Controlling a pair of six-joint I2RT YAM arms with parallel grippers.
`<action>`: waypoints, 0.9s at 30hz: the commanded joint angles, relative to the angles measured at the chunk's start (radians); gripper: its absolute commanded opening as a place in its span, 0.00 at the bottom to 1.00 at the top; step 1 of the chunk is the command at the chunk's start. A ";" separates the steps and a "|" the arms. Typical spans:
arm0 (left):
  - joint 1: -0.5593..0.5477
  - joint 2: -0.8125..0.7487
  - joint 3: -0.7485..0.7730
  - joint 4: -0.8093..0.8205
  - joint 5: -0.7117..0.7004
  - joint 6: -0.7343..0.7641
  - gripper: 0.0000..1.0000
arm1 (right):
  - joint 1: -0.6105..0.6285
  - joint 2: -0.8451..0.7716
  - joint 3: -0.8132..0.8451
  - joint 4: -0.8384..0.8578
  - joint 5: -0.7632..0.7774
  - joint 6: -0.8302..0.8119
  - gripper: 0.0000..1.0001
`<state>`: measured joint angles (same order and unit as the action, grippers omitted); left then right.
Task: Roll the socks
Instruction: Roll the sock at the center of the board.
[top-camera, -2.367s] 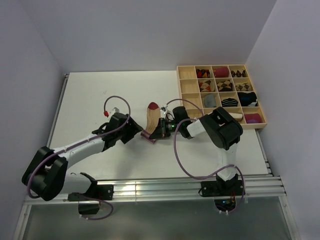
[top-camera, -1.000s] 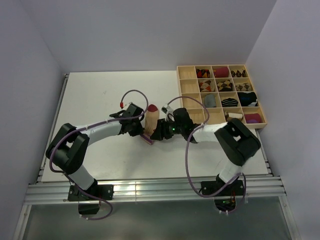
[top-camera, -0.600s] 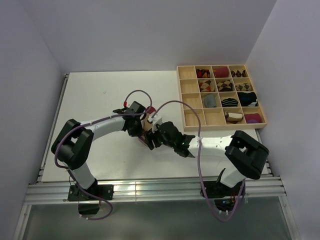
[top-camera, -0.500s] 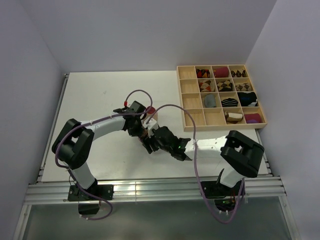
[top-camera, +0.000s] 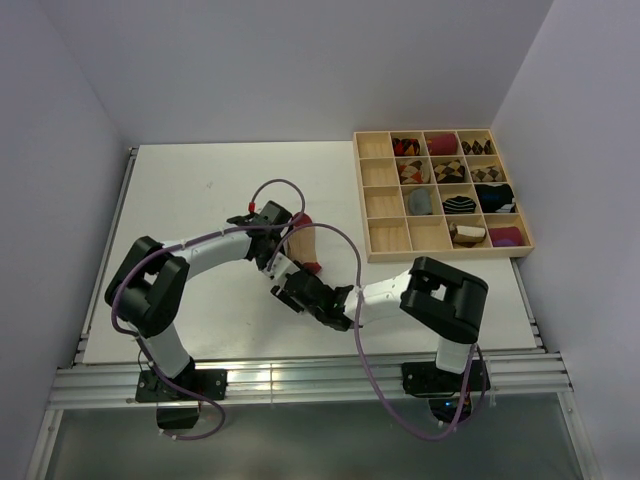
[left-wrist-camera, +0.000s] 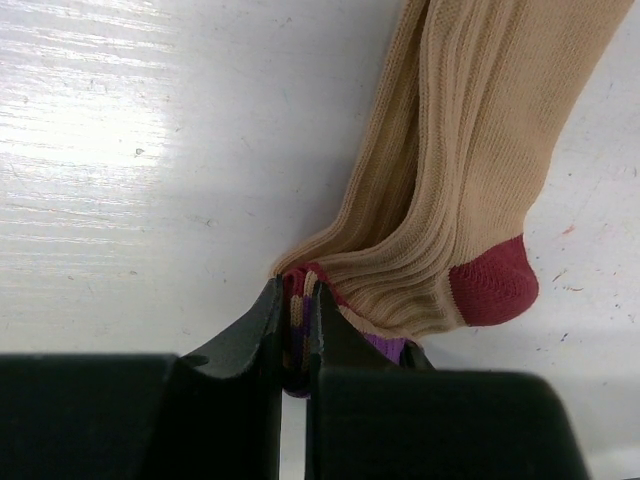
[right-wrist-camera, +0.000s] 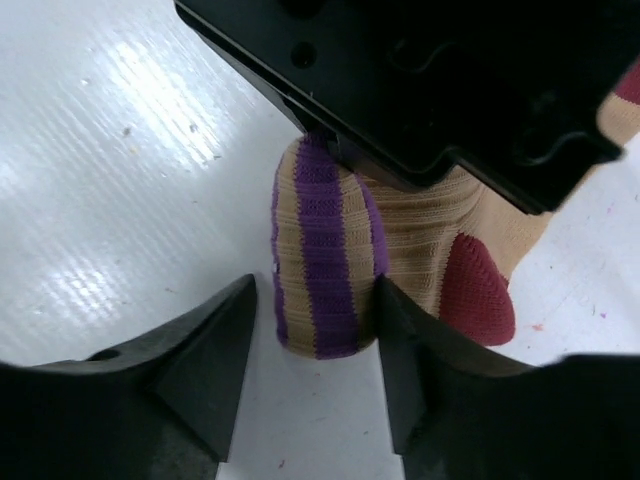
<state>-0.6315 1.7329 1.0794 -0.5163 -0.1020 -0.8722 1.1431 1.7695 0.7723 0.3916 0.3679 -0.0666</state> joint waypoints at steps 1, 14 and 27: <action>-0.004 0.028 0.019 -0.013 0.031 0.016 0.01 | 0.014 0.037 0.039 0.012 0.036 -0.030 0.56; 0.064 -0.145 -0.079 0.053 -0.031 -0.096 0.46 | -0.060 -0.030 0.007 -0.046 -0.259 0.062 0.00; 0.158 -0.421 -0.351 0.297 0.047 -0.226 0.73 | -0.440 0.102 0.085 0.012 -1.173 0.453 0.00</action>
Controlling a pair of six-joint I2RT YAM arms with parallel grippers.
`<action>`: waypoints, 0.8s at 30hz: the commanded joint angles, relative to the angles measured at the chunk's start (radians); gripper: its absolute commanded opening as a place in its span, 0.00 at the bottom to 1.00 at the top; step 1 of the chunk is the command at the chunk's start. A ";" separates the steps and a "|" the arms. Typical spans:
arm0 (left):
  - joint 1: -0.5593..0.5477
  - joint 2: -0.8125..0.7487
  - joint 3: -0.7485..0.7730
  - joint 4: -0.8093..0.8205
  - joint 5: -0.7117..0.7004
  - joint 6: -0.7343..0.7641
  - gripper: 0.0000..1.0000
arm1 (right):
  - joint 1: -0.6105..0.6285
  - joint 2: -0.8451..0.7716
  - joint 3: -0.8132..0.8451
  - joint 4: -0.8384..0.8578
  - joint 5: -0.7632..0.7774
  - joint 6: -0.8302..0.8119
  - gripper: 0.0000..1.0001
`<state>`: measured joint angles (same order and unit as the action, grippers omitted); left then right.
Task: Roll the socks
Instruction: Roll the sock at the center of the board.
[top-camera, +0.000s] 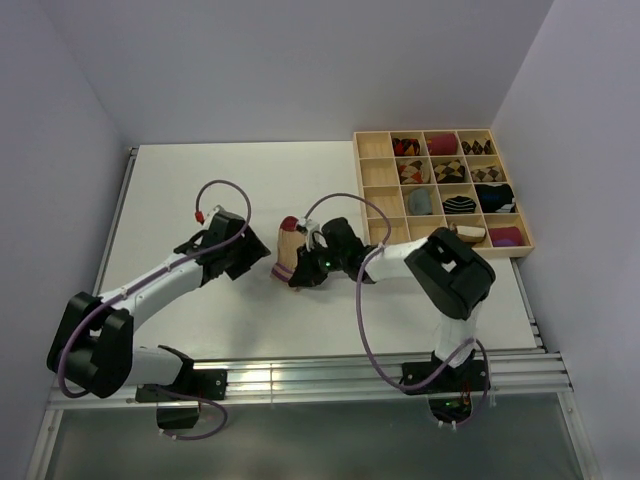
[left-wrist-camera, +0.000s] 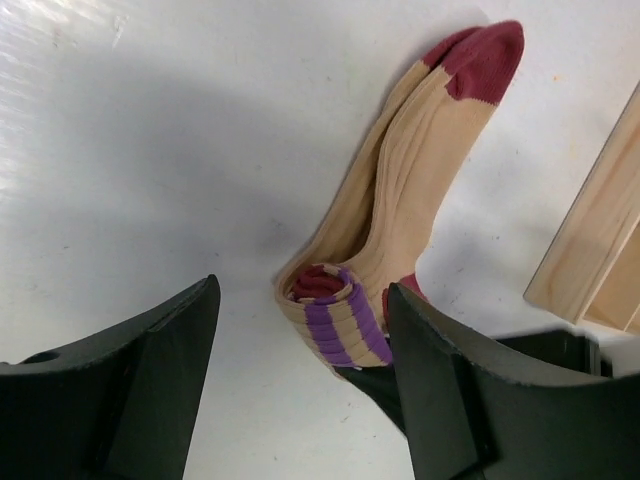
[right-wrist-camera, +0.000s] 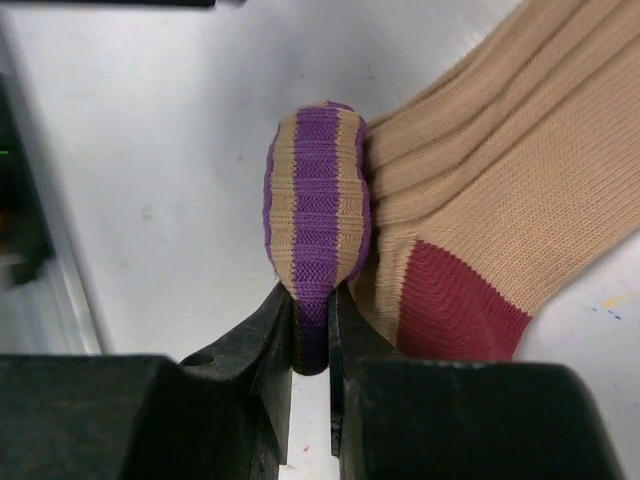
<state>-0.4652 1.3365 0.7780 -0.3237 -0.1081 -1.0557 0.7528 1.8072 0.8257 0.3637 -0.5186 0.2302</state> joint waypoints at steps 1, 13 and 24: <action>-0.013 -0.036 -0.083 0.121 0.067 -0.046 0.73 | -0.082 0.089 0.039 0.055 -0.354 0.178 0.00; -0.105 -0.005 -0.178 0.314 0.050 -0.105 0.72 | -0.155 0.251 0.135 -0.021 -0.468 0.268 0.00; -0.107 0.131 -0.137 0.283 0.028 -0.132 0.60 | -0.158 0.264 0.150 -0.054 -0.440 0.268 0.00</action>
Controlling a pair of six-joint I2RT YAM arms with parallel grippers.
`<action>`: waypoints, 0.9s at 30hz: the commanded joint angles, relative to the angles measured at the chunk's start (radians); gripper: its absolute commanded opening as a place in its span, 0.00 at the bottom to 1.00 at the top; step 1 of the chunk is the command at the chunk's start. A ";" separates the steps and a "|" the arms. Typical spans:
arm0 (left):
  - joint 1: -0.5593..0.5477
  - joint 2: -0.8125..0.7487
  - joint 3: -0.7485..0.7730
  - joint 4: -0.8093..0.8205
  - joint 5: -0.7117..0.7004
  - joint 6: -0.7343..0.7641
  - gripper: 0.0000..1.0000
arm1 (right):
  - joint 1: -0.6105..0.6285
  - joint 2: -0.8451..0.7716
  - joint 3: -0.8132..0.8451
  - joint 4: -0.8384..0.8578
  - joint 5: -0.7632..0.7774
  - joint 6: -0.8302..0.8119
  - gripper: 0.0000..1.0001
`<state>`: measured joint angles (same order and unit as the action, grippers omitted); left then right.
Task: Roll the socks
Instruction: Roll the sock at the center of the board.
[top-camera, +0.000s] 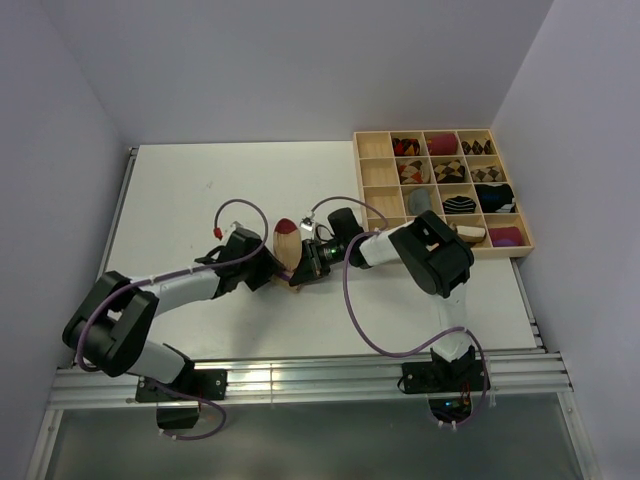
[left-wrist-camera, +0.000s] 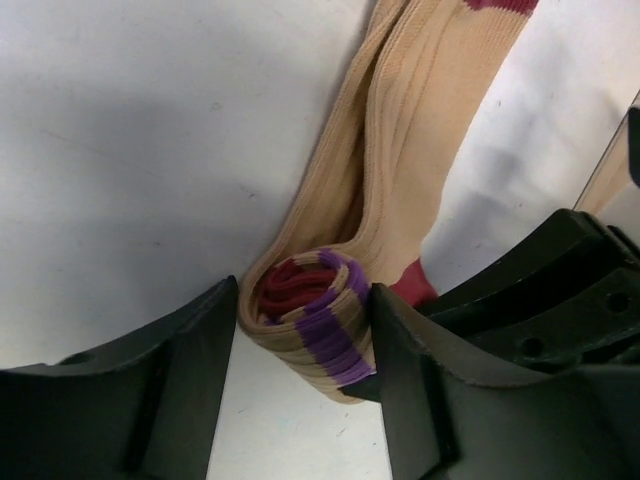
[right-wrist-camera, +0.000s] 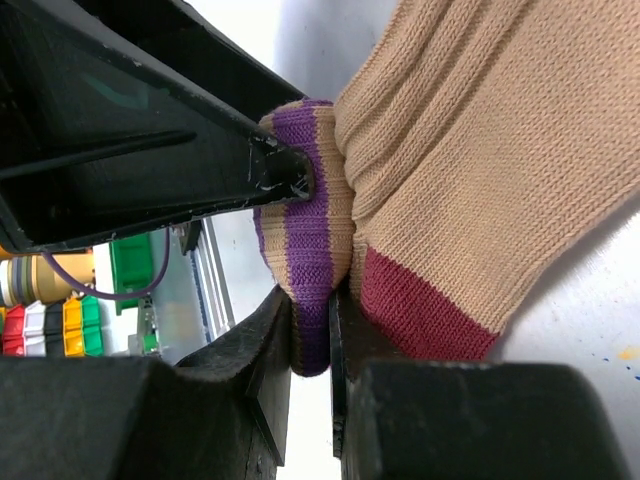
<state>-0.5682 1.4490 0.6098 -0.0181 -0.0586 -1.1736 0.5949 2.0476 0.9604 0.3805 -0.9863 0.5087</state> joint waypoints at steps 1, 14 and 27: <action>-0.004 0.028 0.031 -0.031 -0.024 -0.015 0.57 | 0.000 0.023 0.014 -0.074 0.031 -0.010 0.00; -0.002 0.109 0.123 -0.239 -0.037 0.119 0.01 | 0.045 -0.255 -0.083 -0.132 0.300 -0.198 0.51; 0.016 0.261 0.300 -0.330 0.066 0.359 0.00 | 0.430 -0.514 -0.195 -0.089 1.172 -0.630 0.69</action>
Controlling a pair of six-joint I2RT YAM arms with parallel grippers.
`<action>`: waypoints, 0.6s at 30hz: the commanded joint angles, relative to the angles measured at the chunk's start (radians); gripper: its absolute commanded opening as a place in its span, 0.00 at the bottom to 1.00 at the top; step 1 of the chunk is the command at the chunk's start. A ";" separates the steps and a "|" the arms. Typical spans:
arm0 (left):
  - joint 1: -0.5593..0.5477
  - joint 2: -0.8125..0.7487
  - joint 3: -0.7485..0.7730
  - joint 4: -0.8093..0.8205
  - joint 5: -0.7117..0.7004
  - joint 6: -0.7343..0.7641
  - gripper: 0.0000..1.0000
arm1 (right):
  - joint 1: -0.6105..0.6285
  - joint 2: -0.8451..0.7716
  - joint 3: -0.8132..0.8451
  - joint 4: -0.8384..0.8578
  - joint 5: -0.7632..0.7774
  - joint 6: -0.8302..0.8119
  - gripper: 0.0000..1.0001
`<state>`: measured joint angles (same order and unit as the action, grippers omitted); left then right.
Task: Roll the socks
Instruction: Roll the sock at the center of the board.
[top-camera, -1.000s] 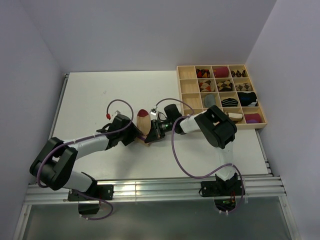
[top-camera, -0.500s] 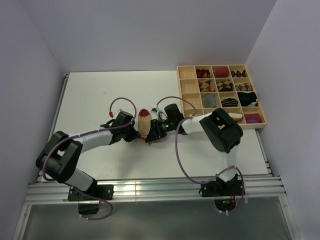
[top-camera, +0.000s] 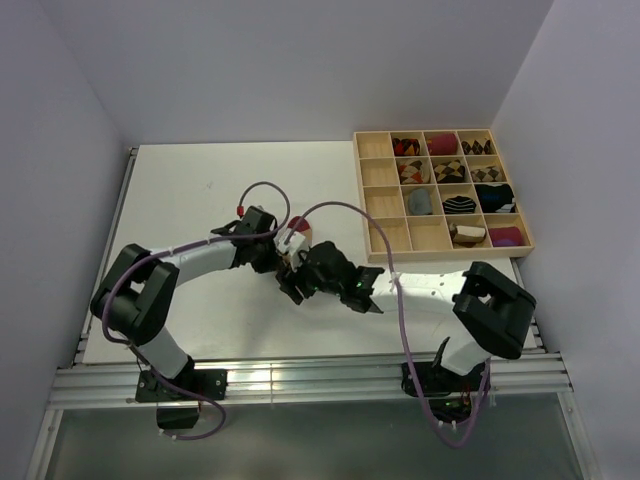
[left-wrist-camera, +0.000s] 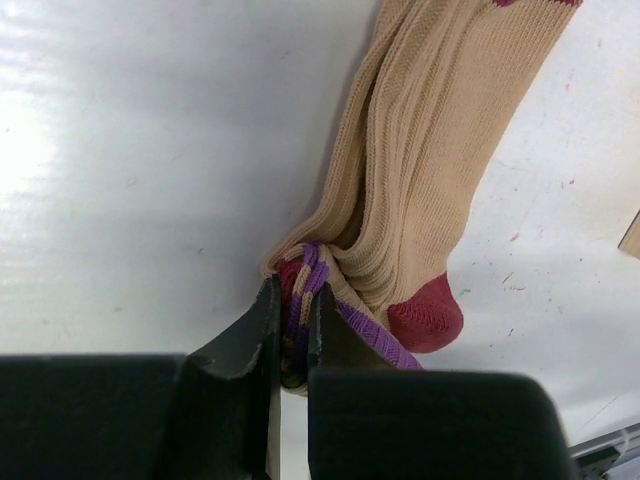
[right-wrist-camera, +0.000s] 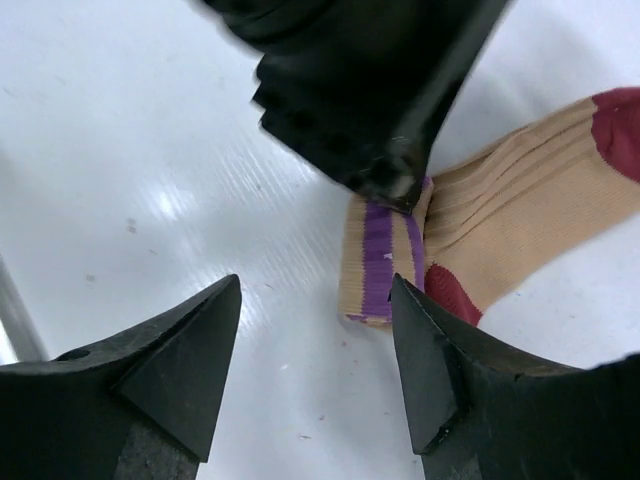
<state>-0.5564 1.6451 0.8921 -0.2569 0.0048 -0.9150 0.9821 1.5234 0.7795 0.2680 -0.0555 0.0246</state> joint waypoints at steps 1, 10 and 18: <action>0.004 0.071 0.027 -0.094 0.007 0.110 0.01 | 0.061 0.033 -0.006 0.030 0.259 -0.162 0.69; 0.006 0.145 0.129 -0.142 0.000 0.206 0.01 | 0.184 0.210 0.073 0.034 0.457 -0.296 0.69; 0.007 0.199 0.191 -0.165 0.001 0.260 0.01 | 0.224 0.308 0.079 0.120 0.603 -0.387 0.69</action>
<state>-0.5529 1.7832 1.0832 -0.3546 0.0486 -0.7170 1.1950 1.8011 0.8295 0.3168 0.4587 -0.3077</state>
